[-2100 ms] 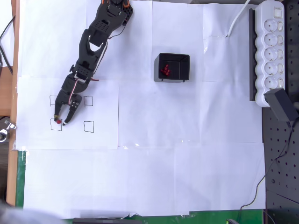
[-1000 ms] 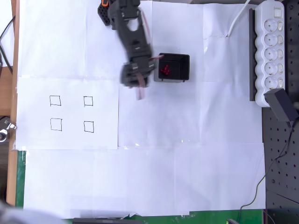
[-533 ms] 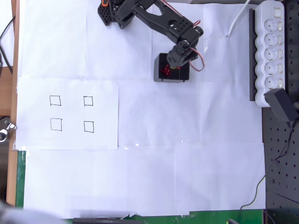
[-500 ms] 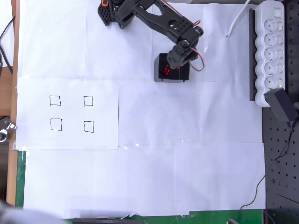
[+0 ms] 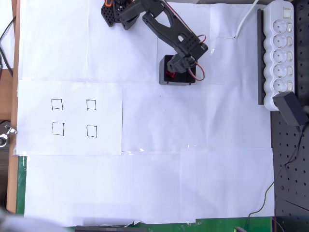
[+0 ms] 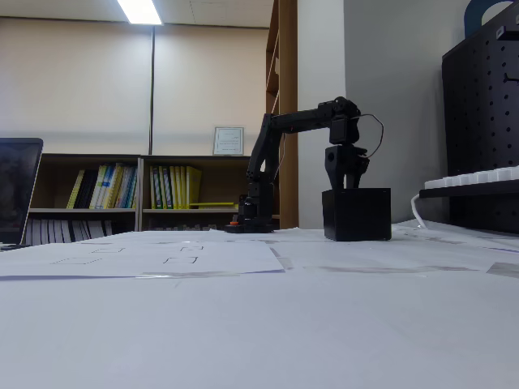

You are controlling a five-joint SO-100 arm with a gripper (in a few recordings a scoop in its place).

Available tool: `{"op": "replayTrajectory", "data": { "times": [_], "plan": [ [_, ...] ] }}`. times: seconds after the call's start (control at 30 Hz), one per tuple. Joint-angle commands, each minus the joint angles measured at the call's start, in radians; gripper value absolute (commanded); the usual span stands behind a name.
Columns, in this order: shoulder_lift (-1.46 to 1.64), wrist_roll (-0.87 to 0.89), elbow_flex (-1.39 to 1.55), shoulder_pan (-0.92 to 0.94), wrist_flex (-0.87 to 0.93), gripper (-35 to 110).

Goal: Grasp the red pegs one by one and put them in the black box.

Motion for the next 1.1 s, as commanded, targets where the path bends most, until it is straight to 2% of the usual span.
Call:
{"op": "replayTrajectory", "data": {
  "times": [0.0,0.2,0.3,0.4,0.53,0.67,0.77,0.9,1.07],
  "plan": [
    [-0.018,-0.005,0.086,-0.002,0.028,18],
    [-0.100,0.028,0.285,0.026,0.077,20],
    [-0.209,0.064,0.396,0.064,0.092,20],
    [-0.370,0.103,0.380,0.143,0.101,20],
    [-0.595,0.235,0.121,0.325,0.115,18],
    [-0.716,0.262,-0.153,0.529,-0.012,10],
    [-0.939,0.324,-0.482,0.661,-0.195,8],
    [-1.187,0.390,-0.834,0.742,-0.318,3],
    [-1.453,0.426,-1.347,0.739,-0.489,0]
  ]
}}
